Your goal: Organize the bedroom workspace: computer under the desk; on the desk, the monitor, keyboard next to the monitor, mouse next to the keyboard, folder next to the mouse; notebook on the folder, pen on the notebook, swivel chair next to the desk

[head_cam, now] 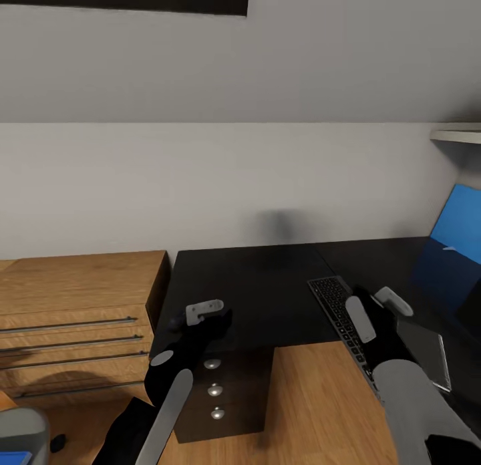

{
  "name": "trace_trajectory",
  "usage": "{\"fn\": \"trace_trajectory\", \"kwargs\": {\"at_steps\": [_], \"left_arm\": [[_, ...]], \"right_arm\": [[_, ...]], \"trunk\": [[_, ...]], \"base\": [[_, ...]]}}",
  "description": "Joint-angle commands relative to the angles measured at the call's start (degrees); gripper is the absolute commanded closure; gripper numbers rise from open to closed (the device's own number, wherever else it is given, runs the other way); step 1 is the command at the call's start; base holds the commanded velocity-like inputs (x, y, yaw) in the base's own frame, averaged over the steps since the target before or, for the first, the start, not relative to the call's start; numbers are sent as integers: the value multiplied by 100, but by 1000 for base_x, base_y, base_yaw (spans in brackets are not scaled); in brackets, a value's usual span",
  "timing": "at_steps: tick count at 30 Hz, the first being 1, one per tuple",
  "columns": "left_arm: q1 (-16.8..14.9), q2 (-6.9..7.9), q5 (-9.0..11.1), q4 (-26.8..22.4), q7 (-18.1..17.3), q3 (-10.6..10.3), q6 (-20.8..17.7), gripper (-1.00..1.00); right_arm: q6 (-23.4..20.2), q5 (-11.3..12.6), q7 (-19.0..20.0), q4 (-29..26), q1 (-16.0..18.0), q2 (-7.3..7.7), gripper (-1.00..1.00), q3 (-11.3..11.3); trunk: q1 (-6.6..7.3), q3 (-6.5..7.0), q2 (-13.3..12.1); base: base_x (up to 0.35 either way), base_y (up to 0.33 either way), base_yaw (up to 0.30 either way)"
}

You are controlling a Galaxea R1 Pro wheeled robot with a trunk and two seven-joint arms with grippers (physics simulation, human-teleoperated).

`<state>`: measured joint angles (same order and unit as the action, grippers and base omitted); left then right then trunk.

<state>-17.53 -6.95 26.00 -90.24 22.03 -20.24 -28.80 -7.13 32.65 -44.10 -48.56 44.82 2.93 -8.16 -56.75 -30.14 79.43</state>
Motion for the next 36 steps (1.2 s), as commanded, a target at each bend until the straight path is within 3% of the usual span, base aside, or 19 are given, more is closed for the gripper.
{"fn": "trace_trajectory", "kwargs": {"at_steps": [1, 5, 7, 11, 15, 16, 17, 21, 36], "left_arm": [[-5, 0, 59, -6, 56, -9, -12, -100], [-5, 1, 56, -4, 56, -13, -12, -100], [-5, 1, 64, 4, 54, -15, -15, -100], [-5, 1, 73, 47, 49, -15, -21, -100], [-5, 1, 73, 70, 44, -15, -20, -100], [-5, 1, 74, 77, 41, -15, -20, -100], [-5, 1, 73, 79, 41, -15, -20, -100], [-5, 1, 74, 83, 39, -15, -22, -100], [-5, 1, 81, 91, 38, -15, -24, -100]], "right_arm": [[-105, -19, -90, -223, -115, -40, -100, 7], [-452, -97, -397, -1200, -595, -237, -100, 19], [-749, -114, -624, -2075, -995, -462, -100, 23], [-1027, -51, -732, -2698, -1334, -616, -100, 24], [-1179, 163, -763, -2929, -1471, -661, -100, 24], [-1245, 383, -776, -3008, -1521, -669, -100, 21], [-1259, 455, -780, -3024, -1531, -669, -100, 20], [-1293, 664, -788, -3063, -1556, -664, -100, 18], [-1308, 811, -810, -3109, -1607, -675, -100, 16]], "trunk": [[0, -6, 4], [0, -6, 4], [0, -6, 4], [0, -6, 4], [0, -6, 4], [0, -6, 4], [0, -6, 4], [0, -6, 4], [0, -6, 4]], "base": [[0, 0, 0], [0, 0, 0], [0, 0, 0], [0, 0, 0], [0, 0, 0], [0, 0, 0], [0, 0, 0], [0, 0, 0], [0, 0, 0]]}}
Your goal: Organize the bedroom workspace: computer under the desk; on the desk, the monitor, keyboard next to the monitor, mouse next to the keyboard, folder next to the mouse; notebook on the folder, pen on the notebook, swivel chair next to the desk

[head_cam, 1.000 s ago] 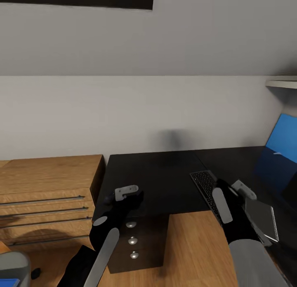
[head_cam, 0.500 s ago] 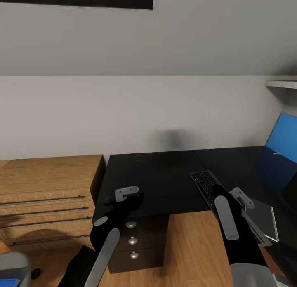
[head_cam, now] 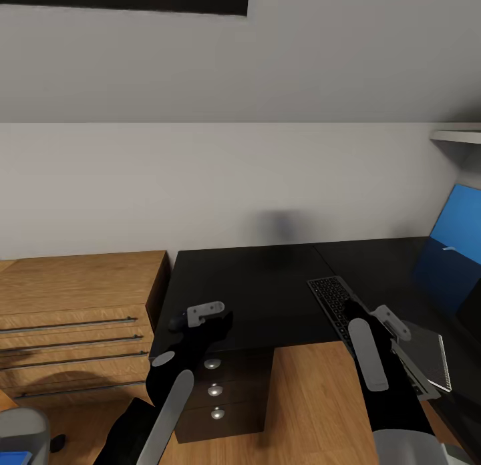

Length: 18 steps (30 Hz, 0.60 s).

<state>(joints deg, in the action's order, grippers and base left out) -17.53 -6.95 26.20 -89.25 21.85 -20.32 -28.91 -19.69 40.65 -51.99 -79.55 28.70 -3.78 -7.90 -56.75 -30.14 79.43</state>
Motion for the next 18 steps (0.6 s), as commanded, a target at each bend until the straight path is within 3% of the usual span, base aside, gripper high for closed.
{"fn": "trace_trajectory", "kwargs": {"at_steps": [1, 6, 12, 18], "left_arm": [[-5, 27, 66, -8, 56, -7, -10, -100], [-5, 27, 69, -8, 56, -7, -9, -100], [-5, 27, 69, -12, 56, -7, -11, -100], [-5, 27, 69, -13, 56, -7, -9, -100]], "right_arm": [[-47, 6, -21, -5, 4, -7, -100, -9], [-44, 6, -17, 4, 4, -6, -100, -9], [-36, 16, -10, 19, 4, -7, -100, -9], [-39, 22, 18, 56, 4, -21, -100, 6]], "trunk": [[0, -6, 4], [0, -6, 4], [0, -6, 4], [0, -6, 4]], "base": [[-66, 0, 0], [-215, 0, -25], [-316, 0, -167], [-331, 45, -53]]}}
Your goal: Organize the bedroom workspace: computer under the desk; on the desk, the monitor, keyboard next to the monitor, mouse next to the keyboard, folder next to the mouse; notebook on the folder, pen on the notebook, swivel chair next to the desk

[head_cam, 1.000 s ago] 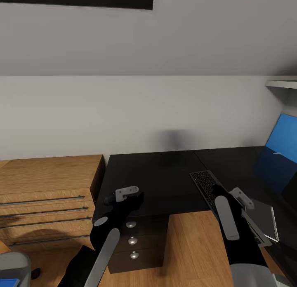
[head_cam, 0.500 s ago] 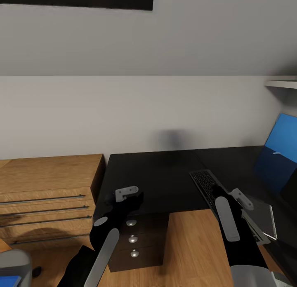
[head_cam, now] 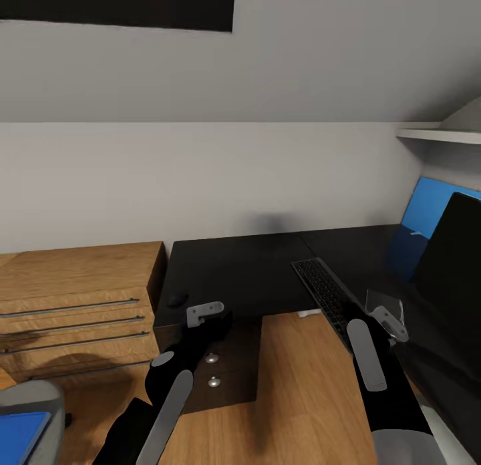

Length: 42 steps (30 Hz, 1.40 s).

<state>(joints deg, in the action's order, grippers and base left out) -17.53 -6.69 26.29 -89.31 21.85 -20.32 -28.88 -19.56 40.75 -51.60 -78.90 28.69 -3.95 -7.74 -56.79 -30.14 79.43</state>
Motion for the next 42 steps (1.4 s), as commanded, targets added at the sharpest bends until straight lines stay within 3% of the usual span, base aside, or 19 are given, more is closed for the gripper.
{"fn": "trace_trajectory", "kwargs": {"at_steps": [1, 20, 25, 29, 34, 42], "left_arm": [[-5, 1, 60, -8, 56, -7, -14, -100], [-5, -8, 55, -122, 70, -5, -11, -100], [-5, -32, 60, -174, 97, -6, -12, -100], [-6, 85, 97, -44, 150, 124, 60, -100], [68, -12, 18, 51, 171, 215, -27, -100], [182, 246, -24, -207, 344, 256, -70, -100]], "right_arm": [[-52, 12, -21, -8, 5, -7, -100, -10], [-13, 12, 9, 250, 5, -5, -100, 48], [-5, 12, 23, 257, 5, 15, -100, 23], [-76, -113, 153, 387, 29, -114, -100, 24], [-45, -205, 246, 481, -6, -76, -100, -23], [-13, 43, -11, 333, -100, 120, -100, -49]], "trunk": [[4, -6, 4], [4, -6, 4], [-106, -96, 204], [-105, -95, 203], [-105, -95, 203], [-105, -95, 203]], "base": [[-328, 94, -6], [-238, 74, -1], [-3, 1, 0], [0, 0, 0], [0, 0, 0], [0, 0, 0]]}}
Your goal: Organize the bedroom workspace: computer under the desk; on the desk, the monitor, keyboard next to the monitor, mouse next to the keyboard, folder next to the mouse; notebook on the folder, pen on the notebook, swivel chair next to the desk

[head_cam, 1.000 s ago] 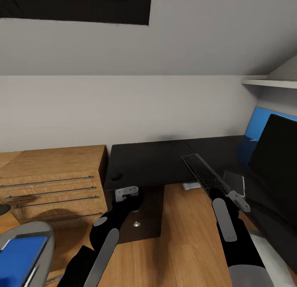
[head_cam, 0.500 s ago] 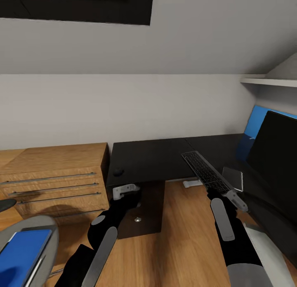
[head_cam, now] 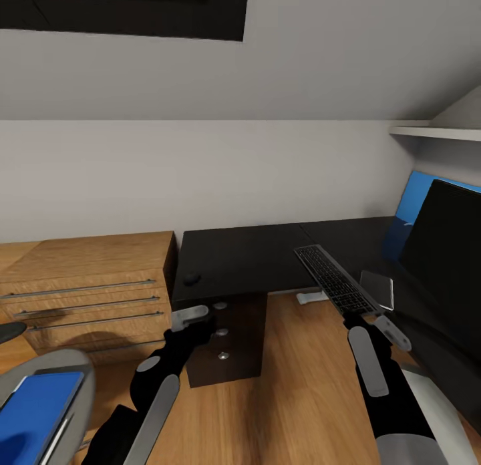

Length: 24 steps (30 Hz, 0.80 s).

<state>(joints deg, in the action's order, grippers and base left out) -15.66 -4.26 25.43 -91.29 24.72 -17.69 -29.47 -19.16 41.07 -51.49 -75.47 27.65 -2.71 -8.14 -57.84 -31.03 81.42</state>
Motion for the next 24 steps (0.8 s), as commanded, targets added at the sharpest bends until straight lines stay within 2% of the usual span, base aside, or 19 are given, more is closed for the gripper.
{"fn": "trace_trajectory", "kwargs": {"at_steps": [1, 5, 9, 23, 24], "left_arm": [[-2, 34, 61, -41, 63, -11, -12, -100], [6, 147, 59, -104, 78, -24, -14, -100], [10, 154, 61, -113, 84, -31, -15, -100], [10, 153, 67, -118, 94, -38, -15, -100], [10, 149, 70, -117, 98, -42, -15, -100]], "right_arm": [[-52, 43, -54, -12, 1, 2, -100, -10], [-56, 144, -182, -33, -13, 19, -100, -12], [-64, 141, -218, -51, -21, 32, -100, -12], [-80, 170, -214, -36, -23, 35, -100, -19], [-86, 304, -213, -52, -60, 34, -100, -21]], "trunk": [[0, -6, 4], [0, -6, 4], [0, -6, 4], [-307, -258, 565], [-329, -275, 605]], "base": [[0, 0, 0], [0, 0, 0], [0, 0, 0], [0, 0, 0], [0, 0, 0]]}}
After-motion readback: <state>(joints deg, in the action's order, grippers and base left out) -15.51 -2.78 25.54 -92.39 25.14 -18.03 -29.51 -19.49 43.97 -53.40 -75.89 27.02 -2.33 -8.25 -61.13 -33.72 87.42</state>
